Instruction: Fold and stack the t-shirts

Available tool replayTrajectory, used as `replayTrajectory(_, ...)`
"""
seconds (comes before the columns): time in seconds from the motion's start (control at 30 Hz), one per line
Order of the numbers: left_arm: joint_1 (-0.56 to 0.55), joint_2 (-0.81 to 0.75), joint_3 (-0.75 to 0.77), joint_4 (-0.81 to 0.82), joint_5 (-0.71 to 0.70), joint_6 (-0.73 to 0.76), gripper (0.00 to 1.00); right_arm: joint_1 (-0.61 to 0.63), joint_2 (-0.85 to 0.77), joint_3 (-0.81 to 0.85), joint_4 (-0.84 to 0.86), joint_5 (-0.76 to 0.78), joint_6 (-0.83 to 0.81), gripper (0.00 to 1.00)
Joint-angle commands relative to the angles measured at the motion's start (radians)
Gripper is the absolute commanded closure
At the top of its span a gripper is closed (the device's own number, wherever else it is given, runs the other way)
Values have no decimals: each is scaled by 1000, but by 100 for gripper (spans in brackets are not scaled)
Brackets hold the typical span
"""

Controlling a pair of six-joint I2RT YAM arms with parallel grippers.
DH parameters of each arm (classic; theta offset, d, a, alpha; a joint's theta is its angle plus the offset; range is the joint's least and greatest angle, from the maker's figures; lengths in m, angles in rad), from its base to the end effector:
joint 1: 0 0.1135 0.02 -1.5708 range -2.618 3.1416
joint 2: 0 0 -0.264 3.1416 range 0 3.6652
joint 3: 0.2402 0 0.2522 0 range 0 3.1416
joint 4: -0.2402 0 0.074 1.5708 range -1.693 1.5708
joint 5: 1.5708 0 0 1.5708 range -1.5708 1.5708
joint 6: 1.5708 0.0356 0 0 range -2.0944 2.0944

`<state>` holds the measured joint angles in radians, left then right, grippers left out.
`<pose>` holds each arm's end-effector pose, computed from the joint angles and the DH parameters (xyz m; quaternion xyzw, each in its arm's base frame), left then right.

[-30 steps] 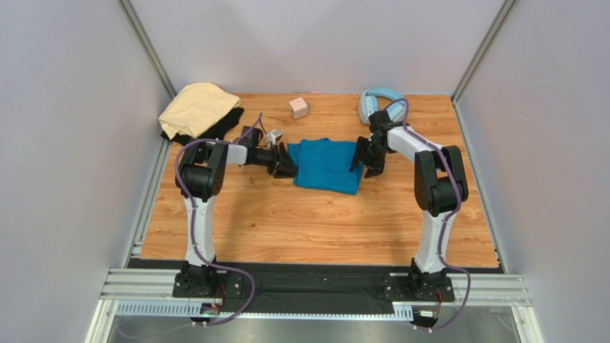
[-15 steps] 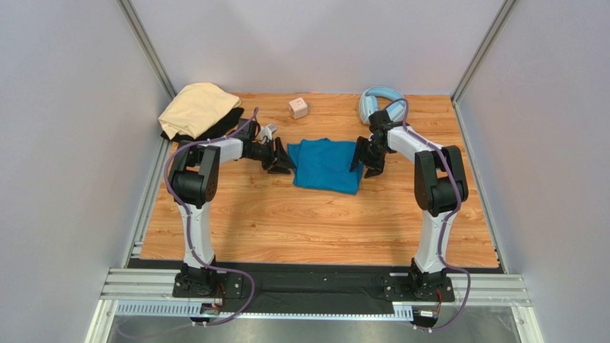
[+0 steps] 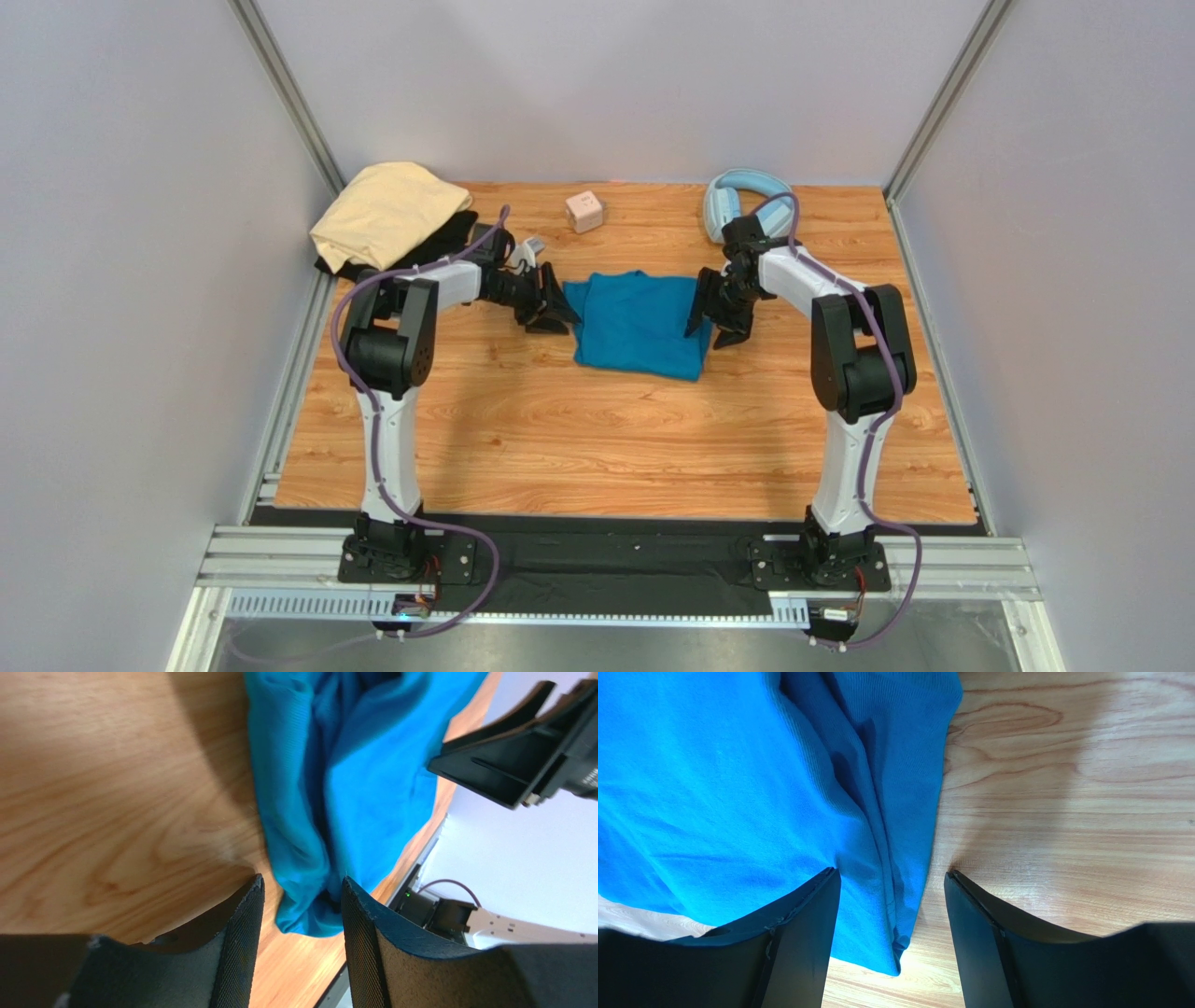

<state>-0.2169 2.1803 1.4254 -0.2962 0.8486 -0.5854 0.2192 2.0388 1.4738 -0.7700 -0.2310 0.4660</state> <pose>0.4231 -0.1206 0.1212 -0.0574 0.8852 -0.4577 0.0602 0.3921 0.0957 0.1630 0.1080 0.9806 0.1470 0.0716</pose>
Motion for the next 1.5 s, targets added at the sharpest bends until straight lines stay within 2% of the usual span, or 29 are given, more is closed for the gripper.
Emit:
replayTrajectory(0.0,-12,-2,66,-86,-62,44,48,2,26,23,-14,-14,-17,38)
replayTrajectory(0.2,-21,9,58,-63,-25,27,48,2,32,42,-15,-27,-13,38)
replayTrajectory(0.63,-30,27,12,86,21,-117,48,3,26,40,-20,-30,-12,38)
replayTrajectory(1.13,-130,78,127,-29,-16,-57,48,3,34,65,-28,-41,-6,38)
replayTrajectory(1.47,-173,65,84,-40,-77,-54,48,5,34,63,-31,-44,-10,39)
